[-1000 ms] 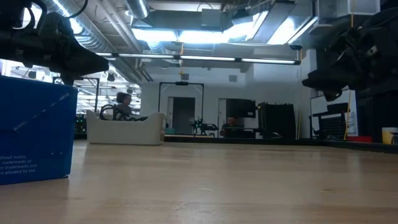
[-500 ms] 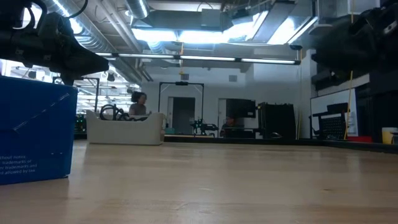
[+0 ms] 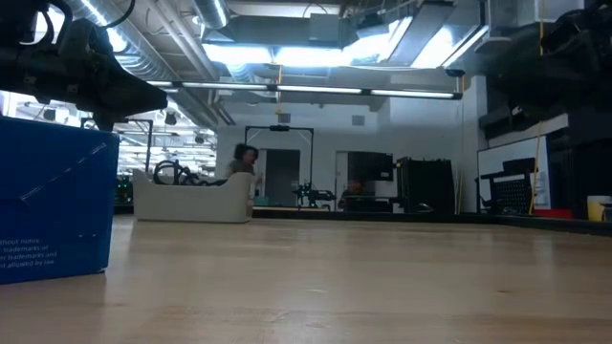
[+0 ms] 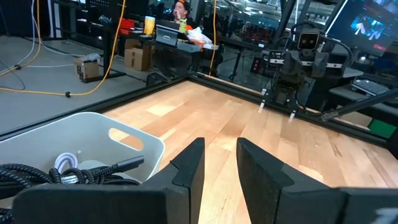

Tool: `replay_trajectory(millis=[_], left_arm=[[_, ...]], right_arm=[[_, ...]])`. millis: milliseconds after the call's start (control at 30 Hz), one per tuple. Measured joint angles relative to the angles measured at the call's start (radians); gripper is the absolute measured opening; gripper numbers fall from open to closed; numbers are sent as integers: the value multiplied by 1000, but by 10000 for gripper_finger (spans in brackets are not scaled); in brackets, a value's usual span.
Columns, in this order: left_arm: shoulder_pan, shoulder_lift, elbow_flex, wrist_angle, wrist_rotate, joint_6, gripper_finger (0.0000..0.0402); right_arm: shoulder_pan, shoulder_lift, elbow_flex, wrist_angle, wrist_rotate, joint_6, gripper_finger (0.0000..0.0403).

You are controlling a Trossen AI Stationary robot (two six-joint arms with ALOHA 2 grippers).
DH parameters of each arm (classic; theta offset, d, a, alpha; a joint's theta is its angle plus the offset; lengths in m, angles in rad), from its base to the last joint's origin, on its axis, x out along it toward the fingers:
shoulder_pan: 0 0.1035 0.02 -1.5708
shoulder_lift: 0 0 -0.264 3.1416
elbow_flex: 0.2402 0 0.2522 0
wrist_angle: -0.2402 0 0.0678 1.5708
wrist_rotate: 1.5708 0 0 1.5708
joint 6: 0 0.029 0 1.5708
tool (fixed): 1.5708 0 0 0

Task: Pick and place USB-C Cables
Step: Return to Home Position

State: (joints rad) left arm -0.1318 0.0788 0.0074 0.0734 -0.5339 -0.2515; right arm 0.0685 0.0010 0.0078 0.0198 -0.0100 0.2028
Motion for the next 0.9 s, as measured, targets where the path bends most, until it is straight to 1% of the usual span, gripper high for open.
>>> replay_trajectory(millis=[767, 900], left_arm=[[0, -1, 0, 0, 0, 0, 86], [0, -45, 0, 0, 0, 0, 86]], right_arm=[[0, 5, 0, 4, 0, -2, 140], [0, 5, 0, 4, 0, -2, 140]])
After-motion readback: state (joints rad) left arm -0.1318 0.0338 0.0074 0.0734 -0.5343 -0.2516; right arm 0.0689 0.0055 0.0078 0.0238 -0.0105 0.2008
